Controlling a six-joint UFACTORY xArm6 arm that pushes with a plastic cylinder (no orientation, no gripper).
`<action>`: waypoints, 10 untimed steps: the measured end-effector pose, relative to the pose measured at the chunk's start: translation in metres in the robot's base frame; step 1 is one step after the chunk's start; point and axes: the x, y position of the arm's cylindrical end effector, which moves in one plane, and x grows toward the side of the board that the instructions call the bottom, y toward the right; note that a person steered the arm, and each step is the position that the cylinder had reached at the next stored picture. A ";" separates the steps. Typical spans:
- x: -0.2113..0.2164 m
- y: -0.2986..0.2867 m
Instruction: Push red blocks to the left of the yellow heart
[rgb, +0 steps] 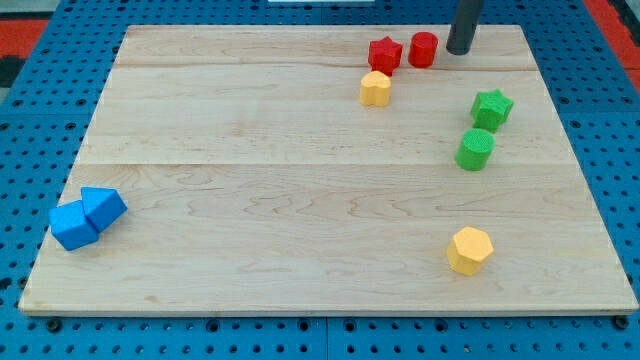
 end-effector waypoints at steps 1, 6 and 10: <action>-0.003 -0.010; -0.010 -0.082; 0.062 -0.204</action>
